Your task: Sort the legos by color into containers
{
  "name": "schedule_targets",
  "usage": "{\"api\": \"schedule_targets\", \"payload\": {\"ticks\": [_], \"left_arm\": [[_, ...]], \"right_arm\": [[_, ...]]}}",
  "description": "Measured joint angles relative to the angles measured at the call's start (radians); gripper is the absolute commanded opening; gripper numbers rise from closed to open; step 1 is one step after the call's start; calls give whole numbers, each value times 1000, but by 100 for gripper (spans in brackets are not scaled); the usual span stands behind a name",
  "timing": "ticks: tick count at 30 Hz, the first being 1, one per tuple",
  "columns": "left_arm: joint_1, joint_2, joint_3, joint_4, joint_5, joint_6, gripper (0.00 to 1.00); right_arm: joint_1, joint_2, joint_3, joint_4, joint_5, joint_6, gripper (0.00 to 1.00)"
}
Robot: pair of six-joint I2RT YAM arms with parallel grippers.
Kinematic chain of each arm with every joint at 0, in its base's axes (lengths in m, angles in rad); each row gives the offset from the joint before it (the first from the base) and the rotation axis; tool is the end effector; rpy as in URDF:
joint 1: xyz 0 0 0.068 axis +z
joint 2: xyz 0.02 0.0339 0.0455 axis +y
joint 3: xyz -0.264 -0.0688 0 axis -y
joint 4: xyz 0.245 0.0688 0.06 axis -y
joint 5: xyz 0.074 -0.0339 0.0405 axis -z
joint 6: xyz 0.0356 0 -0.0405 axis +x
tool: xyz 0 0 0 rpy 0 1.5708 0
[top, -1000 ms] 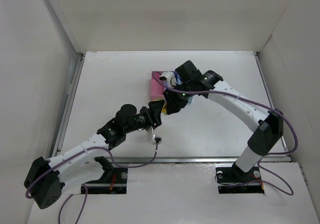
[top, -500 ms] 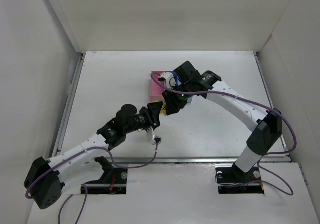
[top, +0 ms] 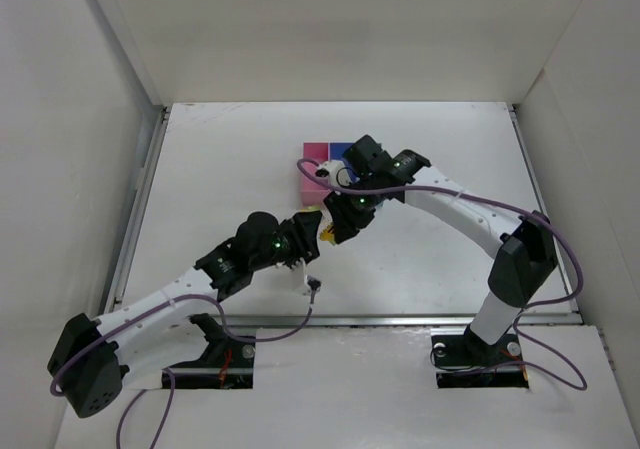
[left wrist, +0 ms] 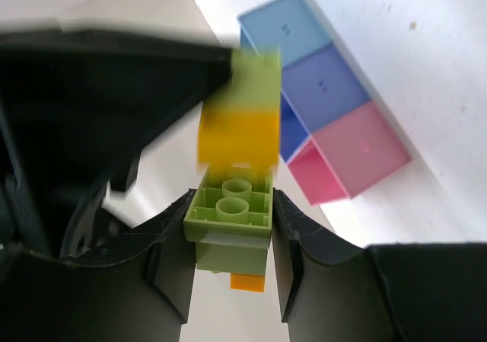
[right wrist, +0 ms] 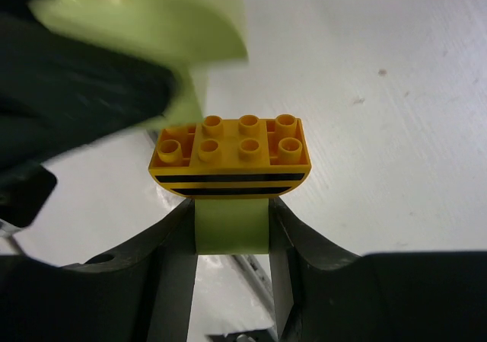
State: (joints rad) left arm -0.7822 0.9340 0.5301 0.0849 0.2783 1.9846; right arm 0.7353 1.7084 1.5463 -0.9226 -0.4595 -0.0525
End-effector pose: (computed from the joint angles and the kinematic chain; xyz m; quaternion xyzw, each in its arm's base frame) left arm 0.1454 -0.1582 0.2507 0.8037 0.0697 0.2355 0.5420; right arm 0.2543 0.2513 0.3010 -0.4133 0.8517 0.2867 0.1468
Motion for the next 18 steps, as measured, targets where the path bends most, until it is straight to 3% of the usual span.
{"api": "schedule_targets", "payload": {"ticks": [8,18], "left_arm": [[12,-17,-1,20,-71,4,0],[12,-89,-60,-31,-62,-8,0]], "right_arm": [[-11,3,-50,-86,22,8,0],[-15,3,-47,-87,43,8,0]]}}
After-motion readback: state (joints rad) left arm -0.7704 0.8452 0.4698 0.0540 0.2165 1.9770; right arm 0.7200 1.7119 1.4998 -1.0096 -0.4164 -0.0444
